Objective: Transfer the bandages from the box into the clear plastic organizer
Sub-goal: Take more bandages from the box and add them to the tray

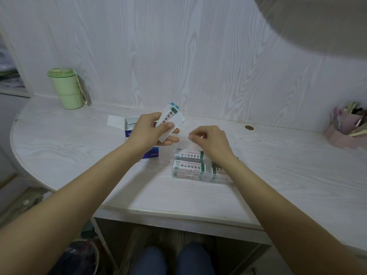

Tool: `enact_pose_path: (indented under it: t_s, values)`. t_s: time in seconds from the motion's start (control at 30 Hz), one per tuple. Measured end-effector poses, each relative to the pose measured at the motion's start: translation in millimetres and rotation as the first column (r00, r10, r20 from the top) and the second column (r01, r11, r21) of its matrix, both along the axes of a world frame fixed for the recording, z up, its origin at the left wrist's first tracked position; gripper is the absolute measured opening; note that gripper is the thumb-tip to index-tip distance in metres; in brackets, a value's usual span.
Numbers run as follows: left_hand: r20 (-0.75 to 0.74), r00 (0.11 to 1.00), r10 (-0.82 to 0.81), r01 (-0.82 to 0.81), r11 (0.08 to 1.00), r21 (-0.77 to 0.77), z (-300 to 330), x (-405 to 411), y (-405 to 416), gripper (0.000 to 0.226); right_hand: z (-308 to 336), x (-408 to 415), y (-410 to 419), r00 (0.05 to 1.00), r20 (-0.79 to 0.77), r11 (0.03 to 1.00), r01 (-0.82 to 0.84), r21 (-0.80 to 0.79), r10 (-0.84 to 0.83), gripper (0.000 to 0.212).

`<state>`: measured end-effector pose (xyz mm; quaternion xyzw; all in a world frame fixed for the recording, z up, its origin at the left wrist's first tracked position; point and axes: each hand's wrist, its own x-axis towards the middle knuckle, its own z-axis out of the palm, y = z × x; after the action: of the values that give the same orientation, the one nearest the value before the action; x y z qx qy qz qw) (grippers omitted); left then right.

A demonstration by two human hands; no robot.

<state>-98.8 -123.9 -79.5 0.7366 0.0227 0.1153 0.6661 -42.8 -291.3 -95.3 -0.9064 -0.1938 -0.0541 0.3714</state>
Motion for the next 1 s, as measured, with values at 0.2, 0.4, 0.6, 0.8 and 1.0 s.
enact_pose_path:
  t_s: [0.2,0.4,0.6,0.8,1.0]
  values:
    - [-0.065,0.988,-0.139,0.134,0.988,-0.07,3.8,-3.1,-13.1,0.02,25.0,-9.5,-6.4,0.967,-0.168,0.855,-0.081,0.513,0.193,0.003]
    - [-0.079,0.986,-0.15,0.143,0.986,-0.083,6.7,-3.0,-17.6,0.015,21.0,-8.4,-13.3,0.943,-0.265,0.756,0.024,0.655,0.2,0.01]
    - [-0.035,0.993,-0.114,0.116,0.992,0.043,6.1,-3.3,-13.7,0.011,16.1,-10.0,-11.1,0.918,-0.347,0.736,0.097,0.67,0.194,0.009]
    - [0.01,0.999,-0.035,0.032,0.97,0.241,2.4,1.2,-3.3,0.017,14.9,-8.0,-9.5,0.903,-0.379,0.639,0.171,0.75,0.203,0.01]
    - [0.073,0.997,0.015,-0.036,0.952,0.303,0.0,5.7,-0.6,0.009,16.8,-4.6,-10.1,0.794,-0.461,0.44,0.276,0.855,0.397,0.005]
